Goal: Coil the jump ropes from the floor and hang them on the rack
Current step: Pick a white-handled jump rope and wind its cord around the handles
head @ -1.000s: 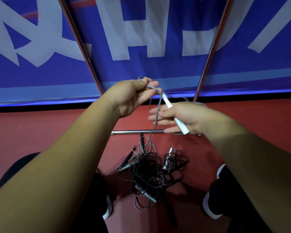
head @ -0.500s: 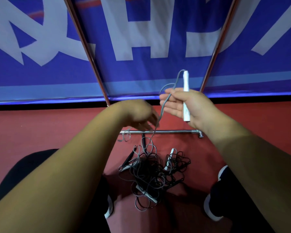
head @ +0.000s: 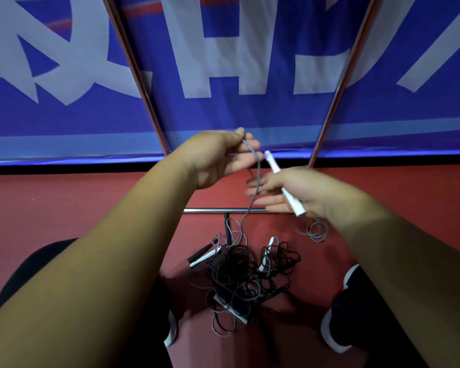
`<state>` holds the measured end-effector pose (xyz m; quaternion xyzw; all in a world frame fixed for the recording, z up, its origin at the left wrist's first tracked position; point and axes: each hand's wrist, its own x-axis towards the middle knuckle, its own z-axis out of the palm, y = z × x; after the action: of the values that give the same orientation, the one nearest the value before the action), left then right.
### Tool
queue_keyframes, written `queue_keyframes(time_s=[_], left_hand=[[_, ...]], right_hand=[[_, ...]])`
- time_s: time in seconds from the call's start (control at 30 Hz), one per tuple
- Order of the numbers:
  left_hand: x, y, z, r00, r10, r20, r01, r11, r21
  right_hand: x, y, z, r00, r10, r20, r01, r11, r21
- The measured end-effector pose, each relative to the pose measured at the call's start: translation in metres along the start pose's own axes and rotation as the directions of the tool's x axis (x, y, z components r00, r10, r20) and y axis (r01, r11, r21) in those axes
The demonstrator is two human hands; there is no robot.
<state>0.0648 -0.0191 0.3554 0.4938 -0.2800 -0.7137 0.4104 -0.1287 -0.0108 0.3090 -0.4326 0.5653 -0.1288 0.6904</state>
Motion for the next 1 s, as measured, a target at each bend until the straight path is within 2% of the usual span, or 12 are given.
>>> queue_keyframes(time_s=[0.07, 0.17, 0.27, 0.37, 0.43, 0.5, 0.6, 0.67, 0.77, 0.83, 0.9, 1.0], left_hand=[[0.003, 0.004, -0.004, 0.999, 0.011, -0.048, -0.020, 0.980, -0.200], [0.009, 0.006, -0.010, 0.991, 0.050, -0.127, -0.088, 0.945, -0.314], [0.012, 0.003, -0.015, 0.976, 0.043, -0.211, -0.072, 0.989, -0.132], [0.012, -0.012, -0.016, 0.976, -0.055, -0.213, 0.118, 0.949, 0.293], [0.008, -0.028, -0.012, 0.975, -0.162, -0.153, 0.222, 0.770, 0.598], [0.003, -0.042, -0.006, 0.965, -0.256, -0.061, 0.185, 0.495, 0.849], [0.000, -0.052, 0.001, 0.938, -0.338, 0.078, -0.015, 0.185, 0.983], [0.003, -0.053, 0.000, 0.939, -0.331, 0.090, -0.053, 0.118, 0.992], [0.001, -0.048, 0.002, 0.937, -0.343, 0.068, 0.099, 0.448, 0.888], [-0.002, -0.037, 0.002, 0.958, -0.272, 0.097, 0.118, 0.676, 0.727], [-0.002, -0.026, 0.004, 0.978, -0.185, 0.097, 0.105, 0.837, 0.537], [0.002, -0.017, 0.005, 0.993, -0.119, 0.015, 0.114, 0.976, 0.185]], right_hand=[[-0.005, 0.001, 0.004, 0.995, -0.028, 0.100, 0.041, 0.990, -0.131], [-0.007, 0.000, 0.010, 0.987, -0.137, 0.079, 0.141, 0.989, -0.047], [-0.008, -0.005, 0.010, 0.973, -0.230, 0.023, 0.223, 0.962, 0.159], [-0.010, -0.011, 0.006, 0.956, -0.279, -0.094, 0.295, 0.906, 0.303], [-0.011, -0.015, 0.003, 0.945, -0.291, -0.151, 0.328, 0.850, 0.412], [-0.012, -0.018, 0.000, 0.936, -0.298, -0.186, 0.351, 0.780, 0.518], [-0.012, -0.025, -0.006, 0.925, -0.286, -0.249, 0.378, 0.643, 0.666], [-0.010, -0.028, -0.011, 0.916, -0.285, -0.281, 0.398, 0.568, 0.720], [-0.003, -0.025, -0.018, 0.925, -0.258, -0.280, 0.380, 0.605, 0.700], [0.001, -0.019, -0.019, 0.953, -0.165, -0.254, 0.288, 0.753, 0.592], [0.004, -0.010, -0.014, 0.977, -0.057, -0.205, 0.126, 0.931, 0.342], [0.005, 0.004, -0.005, 0.993, 0.045, -0.106, -0.049, 0.998, -0.037]])
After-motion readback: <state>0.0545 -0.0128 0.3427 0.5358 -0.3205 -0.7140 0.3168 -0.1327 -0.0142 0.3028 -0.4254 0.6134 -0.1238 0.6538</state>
